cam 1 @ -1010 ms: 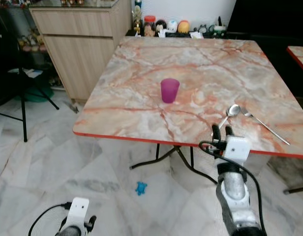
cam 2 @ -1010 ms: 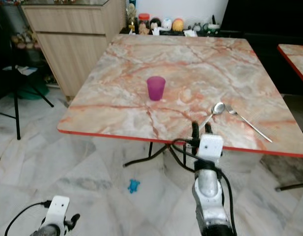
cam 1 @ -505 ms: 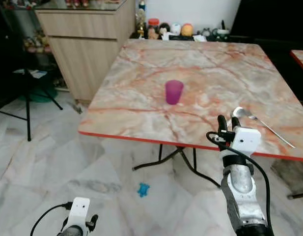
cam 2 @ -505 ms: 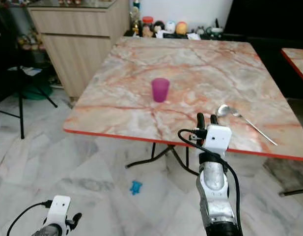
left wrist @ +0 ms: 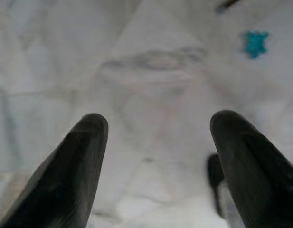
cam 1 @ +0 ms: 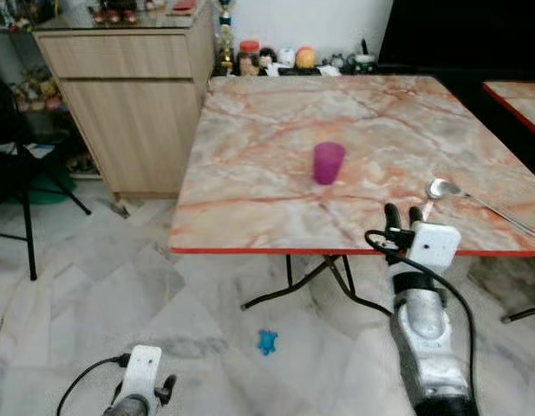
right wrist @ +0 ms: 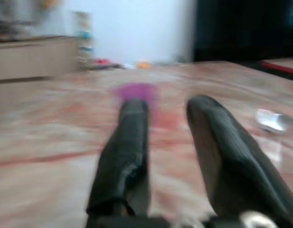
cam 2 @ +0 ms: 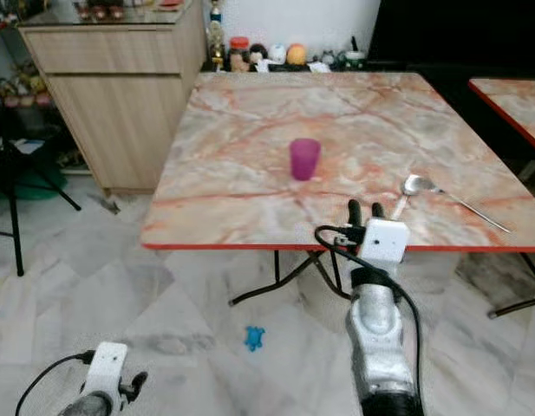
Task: Setting the table
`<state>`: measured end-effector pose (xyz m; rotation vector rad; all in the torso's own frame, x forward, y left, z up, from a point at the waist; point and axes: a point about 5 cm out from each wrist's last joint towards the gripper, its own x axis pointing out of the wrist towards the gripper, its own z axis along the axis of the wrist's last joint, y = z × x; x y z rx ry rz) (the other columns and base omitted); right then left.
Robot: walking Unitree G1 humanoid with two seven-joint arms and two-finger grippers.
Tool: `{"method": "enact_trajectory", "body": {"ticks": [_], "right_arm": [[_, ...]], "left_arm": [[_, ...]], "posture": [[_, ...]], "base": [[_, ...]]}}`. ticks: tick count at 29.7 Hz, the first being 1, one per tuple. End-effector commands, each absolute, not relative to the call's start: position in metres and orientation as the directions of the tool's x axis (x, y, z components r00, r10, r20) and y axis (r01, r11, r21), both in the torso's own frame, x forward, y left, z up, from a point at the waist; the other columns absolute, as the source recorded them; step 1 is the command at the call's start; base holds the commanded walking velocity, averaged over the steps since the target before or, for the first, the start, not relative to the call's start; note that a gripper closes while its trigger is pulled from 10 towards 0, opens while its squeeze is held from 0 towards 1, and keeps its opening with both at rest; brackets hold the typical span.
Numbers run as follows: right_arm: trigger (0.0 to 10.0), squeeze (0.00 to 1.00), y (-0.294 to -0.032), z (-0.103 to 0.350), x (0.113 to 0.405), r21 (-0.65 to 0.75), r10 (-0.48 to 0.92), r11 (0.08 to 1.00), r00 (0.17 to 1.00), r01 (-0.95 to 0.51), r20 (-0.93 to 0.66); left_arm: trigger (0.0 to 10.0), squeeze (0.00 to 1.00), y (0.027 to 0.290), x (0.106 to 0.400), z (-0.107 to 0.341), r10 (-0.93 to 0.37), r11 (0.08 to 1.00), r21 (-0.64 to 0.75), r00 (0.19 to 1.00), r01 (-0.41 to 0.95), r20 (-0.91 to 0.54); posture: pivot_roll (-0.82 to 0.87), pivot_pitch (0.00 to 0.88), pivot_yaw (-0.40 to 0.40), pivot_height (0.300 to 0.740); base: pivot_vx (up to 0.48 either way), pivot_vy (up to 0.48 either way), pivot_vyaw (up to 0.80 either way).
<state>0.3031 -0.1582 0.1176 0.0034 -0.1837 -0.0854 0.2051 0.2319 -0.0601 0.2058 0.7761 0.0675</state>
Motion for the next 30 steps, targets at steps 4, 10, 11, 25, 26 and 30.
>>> {"method": "enact_trajectory", "body": {"ticks": [4, 10, 11, 25, 26, 30], "right_arm": [[10.0, 0.0, -0.1656, 0.1236, 0.3043, 0.001, -0.101, 0.995, 0.975, 0.103, 0.197], [10.0, 0.0, -0.1648, 0.1241, 0.3043, 0.004, -0.098, 0.995, 0.975, 0.099, 0.198], [10.0, 0.0, -0.1646, 0.1241, 0.3044, 0.004, -0.097, 0.995, 0.975, 0.098, 0.198], [10.0, 0.0, -0.1649, 0.1243, 0.3044, 0.003, -0.096, 0.995, 0.976, 0.097, 0.197], [10.0, 0.0, -0.165, 0.1244, 0.3045, 0.003, -0.096, 0.995, 0.976, 0.097, 0.197], [10.0, 0.0, -0.1654, 0.1247, 0.3045, 0.002, -0.097, 0.995, 0.975, 0.099, 0.199]], "left_arm": [[10.0, 0.0, 0.2276, 0.2028, -0.0628, 0.126, 0.98, 0.199, 0.703, 0.023, -0.7], [10.0, 0.0, 0.2239, 0.204, -0.0625, 0.111, 0.984, 0.175, 0.713, 0.017, -0.692], [10.0, 0.0, 0.2236, 0.2044, -0.0623, 0.108, 0.985, 0.17, 0.716, 0.015, -0.69], [10.0, 0.0, 0.2238, 0.2086, -0.0594, 0.101, 0.989, 0.147, 0.73, -0.001, -0.675], [10.0, 0.0, 0.2236, 0.2087, -0.0595, 0.1, 0.989, 0.146, 0.73, 0.0, -0.676], [10.0, 0.0, 0.2221, 0.2086, -0.0599, 0.094, 0.989, 0.146, 0.73, 0.008, -0.677]], "posture": [[0.07, 0.0, 0.022, 0.74], [0.07, 0.0, 0.021, 0.74], [0.07, 0.0, 0.022, 0.74], [0.08, 0.0, 0.02, 0.74], [0.07, 0.0, 0.02, 0.74], [0.07, 0.0, 0.021, 0.74]], "base": [[0.0, 0.251, 0.0], [0.0, 0.0, 0.0], [0.0, 0.0, 0.0], [0.0, 0.0, 0.0], [0.0, 0.0, 0.0], [0.0, 0.0, 0.0]]}}
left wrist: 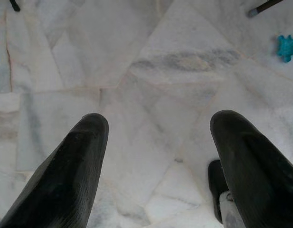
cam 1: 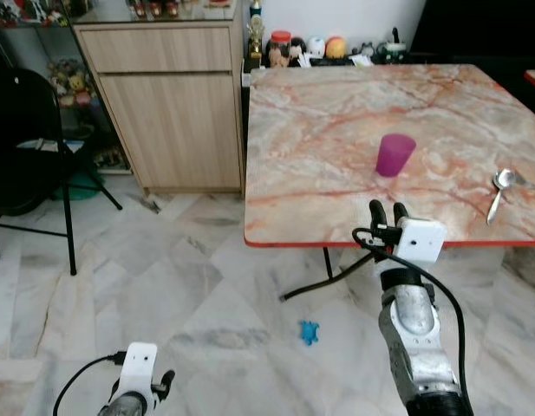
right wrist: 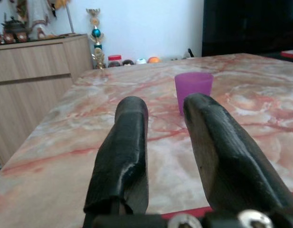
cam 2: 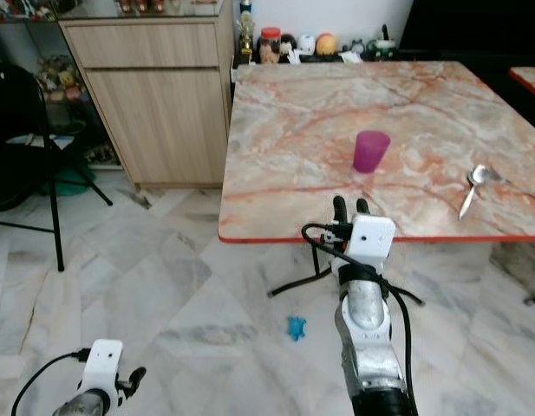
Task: Setting the table
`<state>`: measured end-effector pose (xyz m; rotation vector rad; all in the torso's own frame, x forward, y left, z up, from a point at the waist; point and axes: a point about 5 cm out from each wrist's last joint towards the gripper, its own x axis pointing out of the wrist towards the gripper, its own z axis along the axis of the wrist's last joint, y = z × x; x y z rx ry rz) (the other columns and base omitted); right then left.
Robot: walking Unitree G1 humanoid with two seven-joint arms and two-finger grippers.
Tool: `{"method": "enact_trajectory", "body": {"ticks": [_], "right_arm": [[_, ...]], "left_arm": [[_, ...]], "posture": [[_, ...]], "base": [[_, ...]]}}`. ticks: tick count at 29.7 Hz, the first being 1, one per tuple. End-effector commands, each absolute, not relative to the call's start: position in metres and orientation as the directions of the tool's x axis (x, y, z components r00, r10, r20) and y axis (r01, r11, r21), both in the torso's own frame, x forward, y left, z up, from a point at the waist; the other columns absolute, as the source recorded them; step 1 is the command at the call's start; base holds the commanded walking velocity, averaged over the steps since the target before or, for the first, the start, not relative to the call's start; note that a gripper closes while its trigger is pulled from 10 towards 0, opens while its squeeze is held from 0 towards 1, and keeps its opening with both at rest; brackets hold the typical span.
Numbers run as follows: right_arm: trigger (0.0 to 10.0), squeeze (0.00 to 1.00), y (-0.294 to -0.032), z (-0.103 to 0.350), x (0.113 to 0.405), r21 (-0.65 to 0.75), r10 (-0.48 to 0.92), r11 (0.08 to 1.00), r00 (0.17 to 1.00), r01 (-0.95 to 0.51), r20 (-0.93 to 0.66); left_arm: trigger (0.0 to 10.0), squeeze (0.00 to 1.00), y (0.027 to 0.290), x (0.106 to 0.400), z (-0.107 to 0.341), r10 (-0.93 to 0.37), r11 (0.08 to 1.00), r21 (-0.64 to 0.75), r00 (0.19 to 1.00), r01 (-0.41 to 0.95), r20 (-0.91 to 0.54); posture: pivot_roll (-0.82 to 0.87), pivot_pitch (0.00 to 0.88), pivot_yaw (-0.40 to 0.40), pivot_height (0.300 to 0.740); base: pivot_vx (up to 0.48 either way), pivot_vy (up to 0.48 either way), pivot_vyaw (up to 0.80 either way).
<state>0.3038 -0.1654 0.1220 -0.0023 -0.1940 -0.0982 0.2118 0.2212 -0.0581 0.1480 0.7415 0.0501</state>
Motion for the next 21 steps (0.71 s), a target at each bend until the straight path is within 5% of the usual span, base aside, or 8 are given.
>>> {"method": "enact_trajectory", "body": {"ticks": [1, 21], "right_arm": [[10.0, 0.0, -0.1654, 0.1246, 0.3045, 0.002, -0.097, 0.995, 0.975, 0.099, 0.199], [10.0, 0.0, -0.1657, 0.1232, 0.3037, -0.003, -0.099, 0.995, 0.975, 0.102, 0.201]], "left_arm": [[10.0, 0.0, 0.2219, 0.2085, -0.06, 0.093, 0.989, 0.146, 0.73, 0.009, -0.677], [10.0, 0.0, 0.2215, 0.2062, -0.0614, 0.086, 0.988, 0.153, 0.723, 0.027, -0.685]], "posture": [[0.07, 0.0, 0.022, 0.74], [0.06, 0.0, 0.026, 0.74]], "base": [[0.251, 0.0, 0.0], [0.283, 0.0, 0.0]]}}
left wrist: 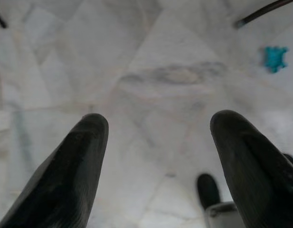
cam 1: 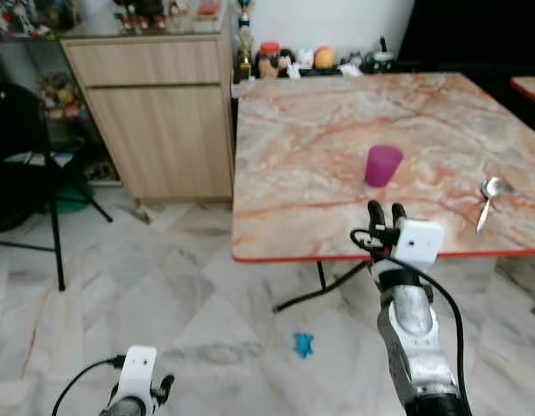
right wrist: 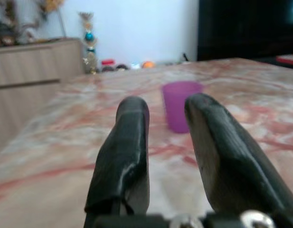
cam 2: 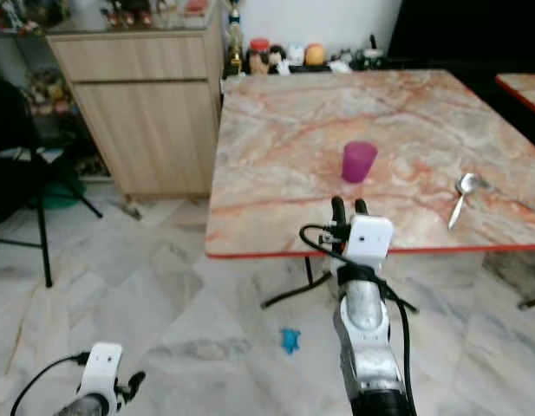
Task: Setting the table
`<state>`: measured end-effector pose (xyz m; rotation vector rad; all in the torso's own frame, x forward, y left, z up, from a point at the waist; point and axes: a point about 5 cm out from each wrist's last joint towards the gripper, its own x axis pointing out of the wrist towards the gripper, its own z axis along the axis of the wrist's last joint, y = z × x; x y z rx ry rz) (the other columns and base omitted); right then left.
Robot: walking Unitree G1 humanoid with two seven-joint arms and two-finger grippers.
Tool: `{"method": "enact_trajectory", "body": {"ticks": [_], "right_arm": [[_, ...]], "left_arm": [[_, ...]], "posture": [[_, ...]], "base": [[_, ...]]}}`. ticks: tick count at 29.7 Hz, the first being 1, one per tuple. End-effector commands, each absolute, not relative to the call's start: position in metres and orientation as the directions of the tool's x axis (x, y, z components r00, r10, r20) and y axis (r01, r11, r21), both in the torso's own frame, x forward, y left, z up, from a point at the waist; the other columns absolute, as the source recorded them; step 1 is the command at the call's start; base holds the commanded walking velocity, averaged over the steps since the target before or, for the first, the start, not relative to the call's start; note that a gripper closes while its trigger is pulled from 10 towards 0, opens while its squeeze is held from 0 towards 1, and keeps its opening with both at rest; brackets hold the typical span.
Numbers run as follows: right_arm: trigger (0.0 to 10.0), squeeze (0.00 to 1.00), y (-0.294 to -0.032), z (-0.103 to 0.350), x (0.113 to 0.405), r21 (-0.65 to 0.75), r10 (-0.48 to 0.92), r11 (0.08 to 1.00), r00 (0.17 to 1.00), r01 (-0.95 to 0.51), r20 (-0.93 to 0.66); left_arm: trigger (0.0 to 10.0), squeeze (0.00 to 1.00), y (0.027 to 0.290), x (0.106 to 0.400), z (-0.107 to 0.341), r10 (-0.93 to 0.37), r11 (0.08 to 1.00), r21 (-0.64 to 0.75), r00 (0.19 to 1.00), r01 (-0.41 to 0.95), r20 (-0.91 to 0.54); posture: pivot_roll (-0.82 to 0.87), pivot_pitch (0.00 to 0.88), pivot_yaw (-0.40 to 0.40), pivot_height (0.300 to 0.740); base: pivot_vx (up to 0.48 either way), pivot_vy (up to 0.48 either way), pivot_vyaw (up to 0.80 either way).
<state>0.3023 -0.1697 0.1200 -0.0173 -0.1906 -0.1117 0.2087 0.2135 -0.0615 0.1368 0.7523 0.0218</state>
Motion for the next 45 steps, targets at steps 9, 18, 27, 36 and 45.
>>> {"method": "enact_trajectory", "body": {"ticks": [9, 18, 27, 36, 45], "right_arm": [[10.0, 0.0, -0.1662, 0.1235, 0.3044, -0.004, -0.101, 0.995, 0.974, 0.104, 0.202], [10.0, 0.0, -0.1683, 0.1265, 0.3055, -0.003, -0.107, 0.994, 0.972, 0.11, 0.209], [10.0, 0.0, -0.1666, 0.1271, 0.3068, -0.004, -0.1, 0.995, 0.973, 0.103, 0.207], [10.0, 0.0, -0.1658, 0.1266, 0.3066, -0.006, -0.098, 0.995, 0.974, 0.101, 0.204], [10.0, 0.0, -0.1656, 0.1263, 0.3066, -0.005, -0.098, 0.995, 0.974, 0.101, 0.203]], "left_arm": [[10.0, 0.0, 0.2221, 0.2069, -0.061, 0.088, 0.987, 0.158, 0.723, 0.03, -0.685], [10.0, 0.0, 0.2218, 0.2085, -0.0603, 0.096, 0.987, 0.157, 0.725, 0.017, -0.682], [10.0, 0.0, 0.2229, 0.2026, -0.0634, 0.109, 0.987, 0.161, 0.715, 0.006, -0.691], [10.0, 0.0, 0.2245, 0.2012, -0.0639, 0.117, 0.986, 0.169, 0.71, 0.003, -0.695], [10.0, 0.0, 0.2253, 0.2008, -0.064, 0.122, 0.984, 0.177, 0.708, 0.003, -0.695]], "posture": [[0.07, 0.0, 0.027, 0.74], [0.07, 0.0, 0.022, 0.74], [0.08, 0.0, 0.017, 0.74], [0.08, 0.0, 0.017, 0.74], [0.08, 0.0, 0.018, 0.74]], "base": [[0.316, 0.0, 0.0], [0.315, 0.0, 0.0], [0.246, 0.0, 0.0], [0.0, 0.0, 0.0], [0.0, -0.352, 0.0]]}}
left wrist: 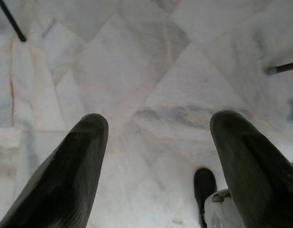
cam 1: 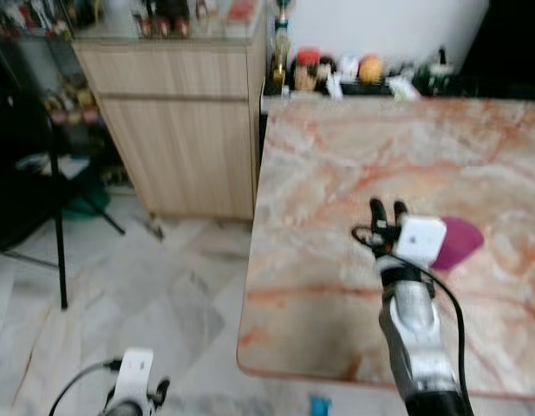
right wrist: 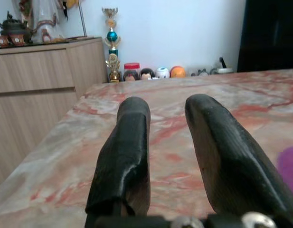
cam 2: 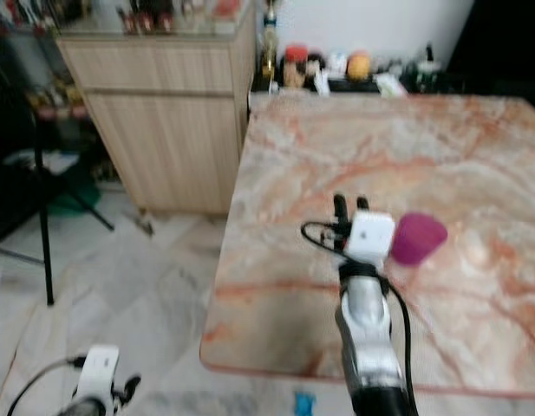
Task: Setting the table
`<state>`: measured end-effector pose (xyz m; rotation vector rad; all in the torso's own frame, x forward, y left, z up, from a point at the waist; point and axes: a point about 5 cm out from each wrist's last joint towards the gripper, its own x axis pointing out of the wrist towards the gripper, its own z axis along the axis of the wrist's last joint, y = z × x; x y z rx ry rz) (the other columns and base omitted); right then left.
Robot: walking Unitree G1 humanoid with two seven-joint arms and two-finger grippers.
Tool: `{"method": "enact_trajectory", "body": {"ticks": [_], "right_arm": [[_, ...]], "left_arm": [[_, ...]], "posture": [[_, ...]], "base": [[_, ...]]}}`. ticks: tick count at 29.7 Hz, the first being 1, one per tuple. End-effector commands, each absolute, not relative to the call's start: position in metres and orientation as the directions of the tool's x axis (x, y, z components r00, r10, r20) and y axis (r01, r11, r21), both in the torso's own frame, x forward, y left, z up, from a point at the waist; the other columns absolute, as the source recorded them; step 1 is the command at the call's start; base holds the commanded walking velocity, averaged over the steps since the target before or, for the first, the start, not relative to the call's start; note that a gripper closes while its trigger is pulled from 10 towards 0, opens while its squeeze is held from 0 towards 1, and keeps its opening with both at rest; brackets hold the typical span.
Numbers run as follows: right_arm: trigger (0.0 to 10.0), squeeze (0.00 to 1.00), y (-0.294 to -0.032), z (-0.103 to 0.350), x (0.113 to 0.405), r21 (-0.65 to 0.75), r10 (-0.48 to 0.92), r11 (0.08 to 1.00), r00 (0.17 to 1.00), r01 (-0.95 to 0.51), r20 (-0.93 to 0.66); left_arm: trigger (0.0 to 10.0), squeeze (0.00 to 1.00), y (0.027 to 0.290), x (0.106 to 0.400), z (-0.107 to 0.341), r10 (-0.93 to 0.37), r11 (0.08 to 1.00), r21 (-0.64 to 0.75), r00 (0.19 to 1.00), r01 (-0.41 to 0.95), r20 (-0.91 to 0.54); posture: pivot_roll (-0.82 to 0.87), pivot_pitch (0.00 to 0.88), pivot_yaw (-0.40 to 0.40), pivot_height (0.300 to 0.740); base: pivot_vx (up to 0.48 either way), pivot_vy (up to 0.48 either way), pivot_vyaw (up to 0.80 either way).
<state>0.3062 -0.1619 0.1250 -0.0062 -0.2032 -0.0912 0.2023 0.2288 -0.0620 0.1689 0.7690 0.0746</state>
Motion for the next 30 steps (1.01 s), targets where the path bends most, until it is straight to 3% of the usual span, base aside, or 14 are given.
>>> {"method": "enact_trajectory", "body": {"ticks": [1, 9, 25, 26, 27, 30], "right_arm": [[10.0, 0.0, -0.165, 0.126, 0.307, -0.005, -0.097, 0.995, 0.975, 0.1, 0.202], [10.0, 0.0, -0.166, 0.126, 0.307, -0.004, -0.097, 0.995, 0.974, 0.1, 0.202], [10.0, 0.0, -0.166, 0.125, 0.312, -0.057, -0.096, 0.993, 0.987, 0.104, 0.13], [10.0, 0.78, -0.166, 0.126, 0.313, -0.049, -0.094, 0.994, 0.987, 0.101, 0.129], [10.0, 1.0, -0.165, 0.127, 0.314, -0.03, -0.095, 0.995, 0.988, 0.099, 0.118], [10.0, 1.0, -0.164, 0.121, 0.319, -0.033, -0.096, 0.995, 0.995, 0.096, -0.006]], "left_arm": [[10.0, 0.0, 0.225, 0.201, -0.064, 0.123, 0.984, 0.177, 0.708, 0.003, -0.695], [10.0, 0.0, 0.225, 0.201, -0.064, 0.125, 0.984, 0.181, 0.708, 0.004, -0.695], [10.0, 0.0, 0.226, 0.2, -0.064, 0.13, 0.984, 0.177, 0.705, -0.006, -0.697], [10.0, 0.0, 0.226, 0.2, -0.064, 0.13, 0.984, 0.177, 0.705, -0.006, -0.697], [10.0, 0.0, 0.226, 0.2, -0.064, 0.13, 0.984, 0.176, 0.705, -0.007, -0.697], [10.0, 0.0, 0.226, 0.199, -0.065, 0.129, 0.985, 0.175, 0.704, -0.008, -0.698]], "posture": [[0.08, 0.0, 0.018, 0.74], [0.08, 0.0, 0.019, 0.74], [0.07, 0.0, 0.016, 0.74], [0.07, 0.0, 0.015, 0.74], [0.08, 0.0, 0.015, 0.74], [0.07, 0.0, 0.015, 0.74]], "base": [[0.0, -0.409, 0.0], [0.0, -0.409, 0.0], [0.0, 0.0, 0.0], [0.0, 0.0, 0.0], [0.0, 0.0, 0.0], [0.0, 0.0, 0.0]]}}
